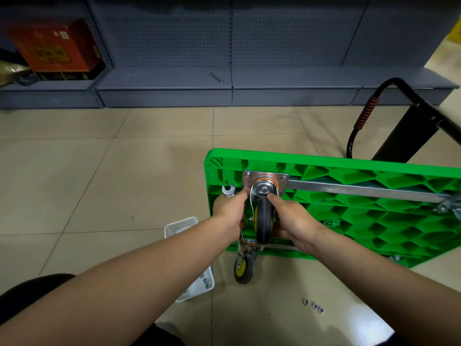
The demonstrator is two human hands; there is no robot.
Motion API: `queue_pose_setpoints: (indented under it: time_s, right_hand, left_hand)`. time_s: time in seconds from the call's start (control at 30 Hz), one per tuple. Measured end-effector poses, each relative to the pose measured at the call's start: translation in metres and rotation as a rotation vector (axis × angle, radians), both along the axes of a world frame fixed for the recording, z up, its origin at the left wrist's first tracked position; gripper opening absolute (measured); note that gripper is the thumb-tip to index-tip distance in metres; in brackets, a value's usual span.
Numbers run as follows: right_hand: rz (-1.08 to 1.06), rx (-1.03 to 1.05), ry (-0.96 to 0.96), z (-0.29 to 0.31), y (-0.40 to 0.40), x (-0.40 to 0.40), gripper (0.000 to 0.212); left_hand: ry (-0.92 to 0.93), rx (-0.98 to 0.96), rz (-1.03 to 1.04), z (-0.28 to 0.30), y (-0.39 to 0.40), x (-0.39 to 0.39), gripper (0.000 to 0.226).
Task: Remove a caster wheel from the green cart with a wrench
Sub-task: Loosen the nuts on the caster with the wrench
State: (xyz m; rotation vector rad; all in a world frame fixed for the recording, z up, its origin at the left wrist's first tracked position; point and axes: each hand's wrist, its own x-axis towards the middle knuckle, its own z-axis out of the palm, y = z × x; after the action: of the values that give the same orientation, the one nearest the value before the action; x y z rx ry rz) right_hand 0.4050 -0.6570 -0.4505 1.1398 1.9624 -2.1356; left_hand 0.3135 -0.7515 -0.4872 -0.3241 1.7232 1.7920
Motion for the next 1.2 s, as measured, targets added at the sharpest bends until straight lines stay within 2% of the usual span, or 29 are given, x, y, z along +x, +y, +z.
queue_pose_setpoints:
  time_s: [0.17, 0.3, 0.53, 0.73, 1.1, 1.2]
  right_hand:
    - [-0.005, -0.004, 0.0, -0.0011, 0.0011, 0.0004, 0.032]
    - [-0.004, 0.005, -0.016, -0.0001, -0.0006, -0.0007, 0.032]
    - [-0.008, 0.018, -0.027, 0.0019, 0.0, -0.0009, 0.035]
    - [0.013, -0.011, 0.005, -0.0008, 0.0024, 0.0003, 0.031]
    - [-0.015, 0.017, -0.019, -0.0009, -0.0009, -0.0009, 0.032]
    - [-0.018, 0.031, -0.026, -0.0016, -0.0007, -0.0009, 0.033]
  left_hand:
    - [0.008, -0.026, 0.007, -0.0031, 0.0006, -0.0033, 0.02]
    - [-0.029, 0.033, -0.022, 0.0005, -0.0028, -0.0042, 0.016]
    - [-0.048, 0.073, -0.126, 0.0028, -0.0042, -0.0027, 0.024]
    - [-0.012, 0.003, -0.07, 0.0013, -0.0047, 0.0005, 0.025]
    - [-0.05, 0.06, -0.074, 0.0017, -0.0037, -0.0007, 0.021]
    - [-0.067, 0.101, -0.09, 0.0034, -0.0042, -0.0009, 0.03]
